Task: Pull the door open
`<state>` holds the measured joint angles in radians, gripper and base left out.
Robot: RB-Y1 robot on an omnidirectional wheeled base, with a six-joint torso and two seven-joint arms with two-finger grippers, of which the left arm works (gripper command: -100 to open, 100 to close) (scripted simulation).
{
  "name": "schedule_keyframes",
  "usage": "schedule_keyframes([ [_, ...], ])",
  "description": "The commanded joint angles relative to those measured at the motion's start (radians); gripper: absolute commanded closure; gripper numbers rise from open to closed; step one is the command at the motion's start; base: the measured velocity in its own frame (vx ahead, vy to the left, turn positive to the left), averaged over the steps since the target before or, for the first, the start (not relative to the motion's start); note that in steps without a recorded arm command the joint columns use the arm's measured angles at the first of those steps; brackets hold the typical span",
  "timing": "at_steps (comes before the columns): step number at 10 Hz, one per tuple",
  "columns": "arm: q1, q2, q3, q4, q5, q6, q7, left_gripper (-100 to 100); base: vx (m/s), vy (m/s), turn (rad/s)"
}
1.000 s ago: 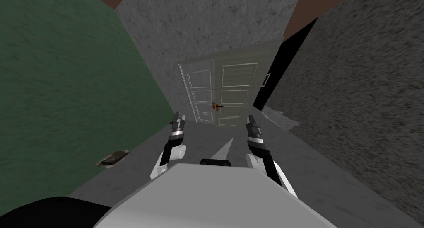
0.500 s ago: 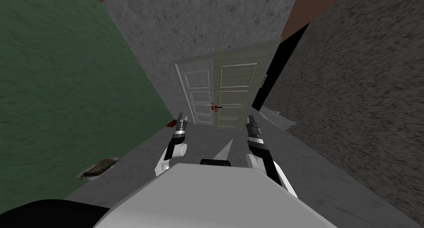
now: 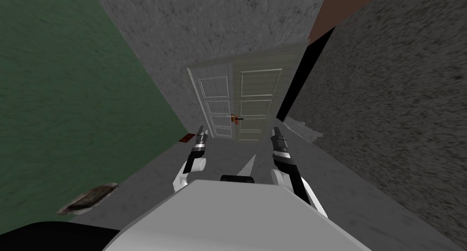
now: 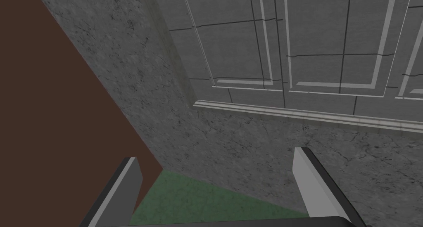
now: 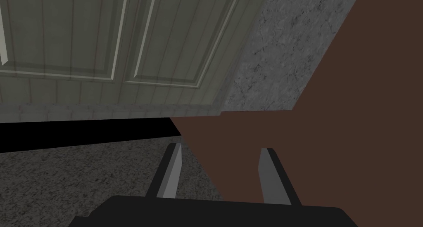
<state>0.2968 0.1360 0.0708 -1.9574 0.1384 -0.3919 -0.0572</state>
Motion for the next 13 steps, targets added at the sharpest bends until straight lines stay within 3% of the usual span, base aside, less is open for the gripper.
schedule_keyframes([
  [1,-0.018,0.012,0.000,0.044,0.003,-0.003,0.010,-100,0.102,0.006,-0.055],
  [13,-0.143,0.114,0.009,0.359,0.028,-0.012,0.097,-100,0.101,-0.002,-0.072],
])
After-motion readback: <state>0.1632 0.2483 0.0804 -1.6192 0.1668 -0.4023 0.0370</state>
